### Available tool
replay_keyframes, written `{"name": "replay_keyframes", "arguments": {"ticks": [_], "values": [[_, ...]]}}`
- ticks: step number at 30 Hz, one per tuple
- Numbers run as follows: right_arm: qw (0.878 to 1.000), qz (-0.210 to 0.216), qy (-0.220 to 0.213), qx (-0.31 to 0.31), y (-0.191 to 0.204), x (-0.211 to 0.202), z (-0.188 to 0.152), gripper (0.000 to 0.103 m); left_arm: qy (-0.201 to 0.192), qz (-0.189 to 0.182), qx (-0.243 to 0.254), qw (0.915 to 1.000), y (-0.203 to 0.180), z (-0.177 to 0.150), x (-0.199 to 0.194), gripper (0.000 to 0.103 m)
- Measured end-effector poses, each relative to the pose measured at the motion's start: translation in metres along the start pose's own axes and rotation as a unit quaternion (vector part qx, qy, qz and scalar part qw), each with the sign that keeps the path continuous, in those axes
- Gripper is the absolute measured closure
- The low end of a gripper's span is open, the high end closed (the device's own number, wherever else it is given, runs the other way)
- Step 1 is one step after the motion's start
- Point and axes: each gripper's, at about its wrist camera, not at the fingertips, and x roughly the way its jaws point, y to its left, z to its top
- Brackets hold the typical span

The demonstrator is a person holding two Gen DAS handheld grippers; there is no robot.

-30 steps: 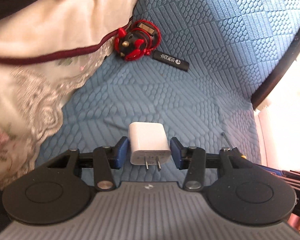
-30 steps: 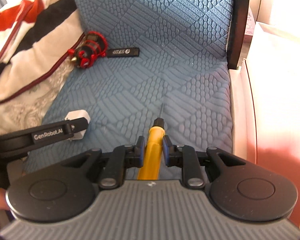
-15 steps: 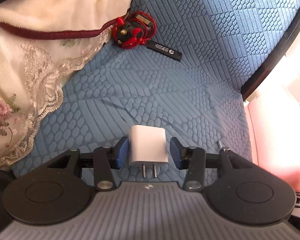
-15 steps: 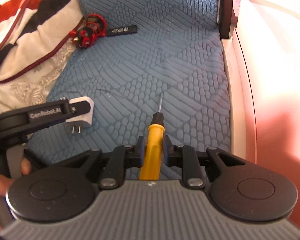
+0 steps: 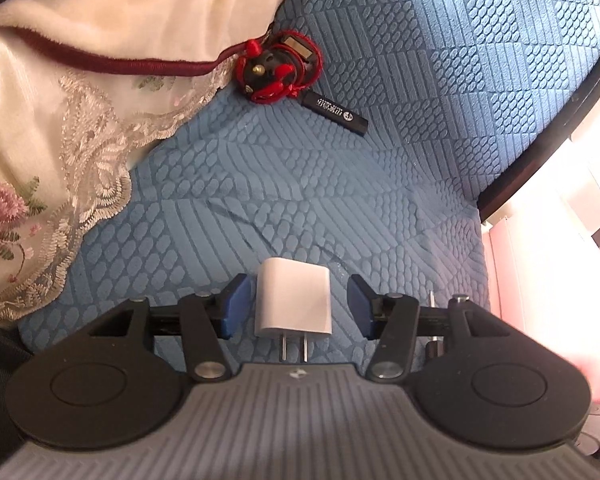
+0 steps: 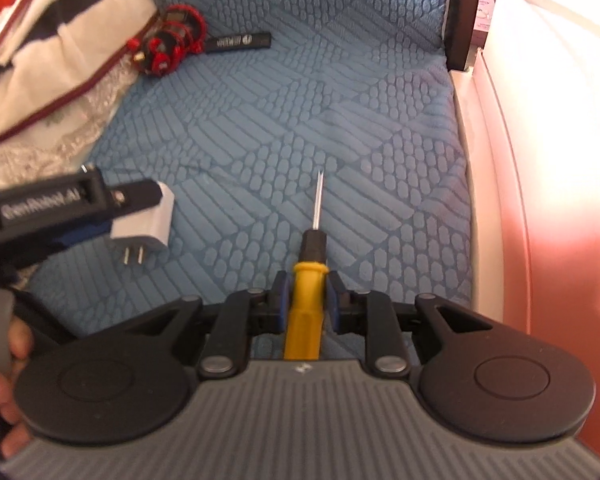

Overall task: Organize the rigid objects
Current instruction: 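Lift the plug charger with the left gripper while the right lifts the screwdriver, then carry the plug charger in the left gripper while the right carries the screwdriver to the box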

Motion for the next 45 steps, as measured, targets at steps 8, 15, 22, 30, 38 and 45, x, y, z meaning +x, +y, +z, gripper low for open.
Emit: {"name": "replay_keyframes", "arguments": {"ticks": [8,15,22,30,38,45], "values": [[1.000,-0.014,-0.012,-0.006,0.001,0.002,0.002,0.083,-0.031,-0.005,-0.011,0.9994,0.002,0.000,-0.009,0.040],[0.999,-0.022,-0.026,-0.021,-0.002,-0.004,-0.001,0.084,-0.021,0.008,0.010,0.9997,-0.002,-0.002,-0.002,0.040],[0.999,-0.025,-0.037,-0.030,-0.009,-0.006,-0.002,0.084,-0.018,0.028,0.049,0.9983,-0.015,-0.009,0.007,0.040],[0.999,-0.015,-0.034,-0.021,-0.013,-0.001,-0.007,0.084,-0.026,0.052,0.072,0.9957,-0.019,-0.013,0.014,0.043],[0.999,-0.006,-0.037,-0.009,-0.015,-0.004,-0.003,0.084,-0.026,0.059,0.078,0.9949,-0.018,-0.009,0.015,0.053],[0.998,0.004,-0.059,-0.014,-0.010,-0.025,0.004,0.084,-0.036,0.048,0.069,0.9958,-0.017,-0.007,-0.001,0.055]]}}
